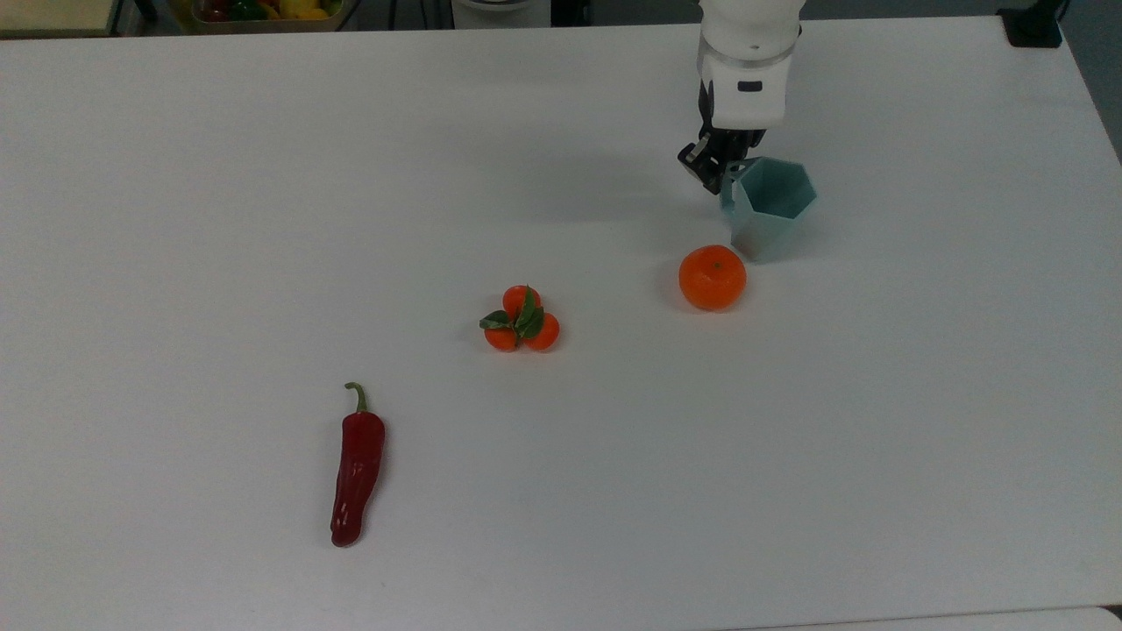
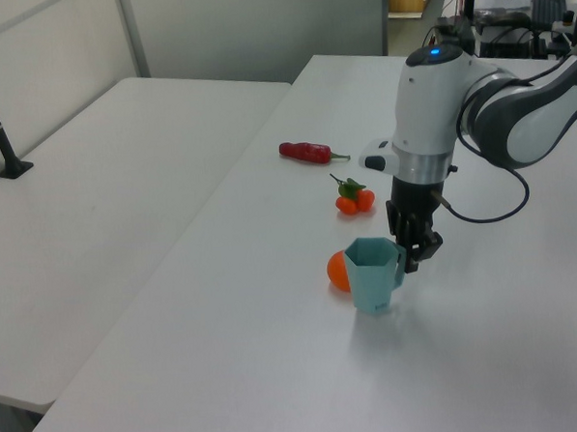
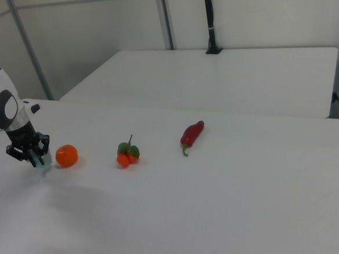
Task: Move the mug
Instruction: 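Lift the mug and carry it away from the tangerine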
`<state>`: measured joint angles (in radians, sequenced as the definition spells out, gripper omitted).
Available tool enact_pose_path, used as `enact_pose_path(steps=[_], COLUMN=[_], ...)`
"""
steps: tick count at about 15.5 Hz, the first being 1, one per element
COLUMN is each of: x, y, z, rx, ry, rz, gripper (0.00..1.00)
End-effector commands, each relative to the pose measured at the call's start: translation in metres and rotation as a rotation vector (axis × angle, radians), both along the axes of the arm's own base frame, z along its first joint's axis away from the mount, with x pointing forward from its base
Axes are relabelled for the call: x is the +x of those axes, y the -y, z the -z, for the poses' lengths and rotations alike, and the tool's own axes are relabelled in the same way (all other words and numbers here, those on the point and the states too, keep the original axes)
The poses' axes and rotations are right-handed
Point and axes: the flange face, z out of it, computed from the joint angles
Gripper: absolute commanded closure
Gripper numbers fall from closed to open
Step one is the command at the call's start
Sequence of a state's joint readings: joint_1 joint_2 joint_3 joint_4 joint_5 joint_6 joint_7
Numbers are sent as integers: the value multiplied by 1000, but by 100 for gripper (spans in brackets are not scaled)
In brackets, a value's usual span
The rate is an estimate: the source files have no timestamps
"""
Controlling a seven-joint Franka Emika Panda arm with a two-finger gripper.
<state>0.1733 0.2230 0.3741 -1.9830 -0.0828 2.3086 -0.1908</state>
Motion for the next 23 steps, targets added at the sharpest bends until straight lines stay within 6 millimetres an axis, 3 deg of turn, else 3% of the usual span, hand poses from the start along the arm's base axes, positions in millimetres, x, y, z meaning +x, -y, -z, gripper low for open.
enact_pose_path(steps=[1, 6, 9, 12, 17, 23], x=[-9, -21, -26, -30, -26, -20], y=[9, 34, 67, 112, 214, 339], z=[-39, -96, -127, -157, -170, -155], rx=[-10, -31, -50, -71, -93, -66], ry=[45, 57, 34, 22, -73, -136], rz=[55, 109, 174, 252, 338, 378], gripper=[100, 100, 100, 100, 100, 100])
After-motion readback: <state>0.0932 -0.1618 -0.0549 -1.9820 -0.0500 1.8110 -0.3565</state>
